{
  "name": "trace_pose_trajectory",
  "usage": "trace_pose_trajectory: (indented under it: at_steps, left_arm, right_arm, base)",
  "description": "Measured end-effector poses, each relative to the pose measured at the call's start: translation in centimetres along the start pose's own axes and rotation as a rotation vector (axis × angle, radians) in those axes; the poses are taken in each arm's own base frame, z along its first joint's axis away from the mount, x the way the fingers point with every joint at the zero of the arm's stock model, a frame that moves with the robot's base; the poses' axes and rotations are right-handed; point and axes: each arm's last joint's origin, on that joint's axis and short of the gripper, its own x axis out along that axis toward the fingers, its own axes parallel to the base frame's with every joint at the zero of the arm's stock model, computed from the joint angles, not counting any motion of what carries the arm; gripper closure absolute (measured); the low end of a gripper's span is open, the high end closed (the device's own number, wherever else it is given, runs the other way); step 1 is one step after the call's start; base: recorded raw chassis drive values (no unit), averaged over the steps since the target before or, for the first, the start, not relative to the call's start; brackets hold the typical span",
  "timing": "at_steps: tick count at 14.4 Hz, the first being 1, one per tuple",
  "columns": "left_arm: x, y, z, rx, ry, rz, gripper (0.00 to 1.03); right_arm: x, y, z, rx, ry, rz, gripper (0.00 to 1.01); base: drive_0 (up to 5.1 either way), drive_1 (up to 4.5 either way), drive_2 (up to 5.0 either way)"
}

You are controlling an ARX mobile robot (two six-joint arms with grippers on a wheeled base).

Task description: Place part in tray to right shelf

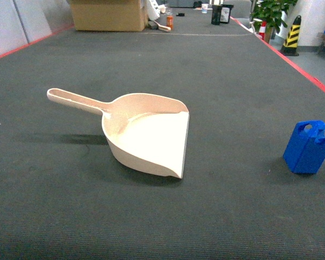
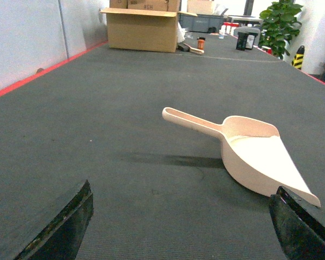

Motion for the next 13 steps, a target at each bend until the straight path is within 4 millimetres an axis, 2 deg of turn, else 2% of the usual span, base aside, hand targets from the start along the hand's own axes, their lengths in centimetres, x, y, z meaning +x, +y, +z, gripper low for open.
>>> trace_pose_trajectory:
  at_steps: [8,9,10,12,13]
  left_arm:
    - [0.0,0.0,0.0,0.0,0.0,0.0,0.05]
    - [0.0,0.0,-0.2,-0.008,0.049,0.04,0.05]
    - [0.3,-0.4,-0.2,-0.007,0.18,0.134,0.05]
    - [2.8,-0.3,0.6,-0.086,0.215,0.221,0.05]
    - [4.2,-0.4,1.1,-0.139,0.205,0.174,0.05]
  right_arm:
    - [0.0,0.0,0.0,0.0,0.0,0.0,0.03]
    - [0.0,0.0,0.0,0.0,0.0,0.0,0.03]
    - [0.0,0.0,0.0,0.0,0.001,0.0,0.03]
    - [0.0,0.0,0.0,0.0,0.001,0.0,0.03]
    - [0.0,0.0,0.0,0.0,0.001,0.0,0.03]
  base:
    - [0.0,0.0,0.0]
    - [0.0,0.0,0.0]
    - [0.0,0.0,0.0]
    - [0.0,0.0,0.0]
    - [0.0,0.0,0.0]
